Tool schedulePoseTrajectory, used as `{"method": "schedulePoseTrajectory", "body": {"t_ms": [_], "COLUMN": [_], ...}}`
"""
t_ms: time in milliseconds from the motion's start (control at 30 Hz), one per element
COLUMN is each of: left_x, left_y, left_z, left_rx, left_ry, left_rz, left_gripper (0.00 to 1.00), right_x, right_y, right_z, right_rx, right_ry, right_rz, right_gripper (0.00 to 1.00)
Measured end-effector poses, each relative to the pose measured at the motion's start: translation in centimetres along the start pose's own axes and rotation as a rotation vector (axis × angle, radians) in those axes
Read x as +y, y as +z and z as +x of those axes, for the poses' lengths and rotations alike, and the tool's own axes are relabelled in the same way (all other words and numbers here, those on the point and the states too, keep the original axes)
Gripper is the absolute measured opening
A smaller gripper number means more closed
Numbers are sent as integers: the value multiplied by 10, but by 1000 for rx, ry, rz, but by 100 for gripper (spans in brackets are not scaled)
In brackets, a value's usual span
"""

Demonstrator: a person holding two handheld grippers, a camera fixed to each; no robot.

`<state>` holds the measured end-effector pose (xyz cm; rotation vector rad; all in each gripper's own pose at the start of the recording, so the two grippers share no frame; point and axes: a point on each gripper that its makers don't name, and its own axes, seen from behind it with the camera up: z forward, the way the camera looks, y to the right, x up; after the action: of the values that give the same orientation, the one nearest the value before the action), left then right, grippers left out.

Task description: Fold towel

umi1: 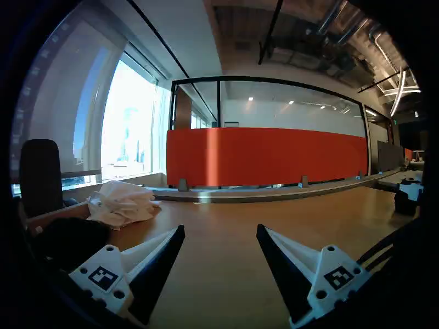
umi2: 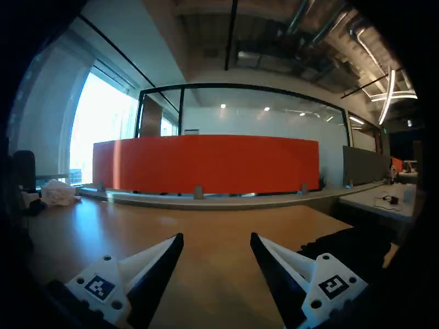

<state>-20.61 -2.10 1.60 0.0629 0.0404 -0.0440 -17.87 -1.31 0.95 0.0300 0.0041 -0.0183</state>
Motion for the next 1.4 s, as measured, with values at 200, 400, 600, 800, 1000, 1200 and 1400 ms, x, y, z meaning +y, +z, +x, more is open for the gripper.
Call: {"method": "schedulePoseTrajectory", "body": {"t_ms": [200, 400, 600, 800, 1000, 1200, 1400], "left_x": [-1, 0, 0, 0, -1, -1, -2], "left_y": [0, 0, 0, 0, 0, -1, 0], "left_z": [0, 0, 0, 1, 1, 1, 2], "left_rx": [0, 0, 0, 0, 0, 0, -1], "left_ry": [0, 0, 0, 0, 0, 0, 0], "left_rz": [0, 0, 0, 0, 0, 0, 0], "left_gripper": [97, 98, 97, 97, 97, 97, 97], "right_x": [0, 0, 0, 0, 0, -1, -1], "right_y": [-1, -1, -1, -1, -1, -1, -1], "right_z": [1, 0, 1, 0, 1, 0, 0], "right_rx": [1, 1, 0, 1, 1, 1, 1], "right_ry": [3, 3, 3, 3, 3, 4, 4], "right_rz": [0, 4, 5, 5, 5, 5, 5], "right_gripper": [94, 96, 100, 100, 100, 100, 100]}}
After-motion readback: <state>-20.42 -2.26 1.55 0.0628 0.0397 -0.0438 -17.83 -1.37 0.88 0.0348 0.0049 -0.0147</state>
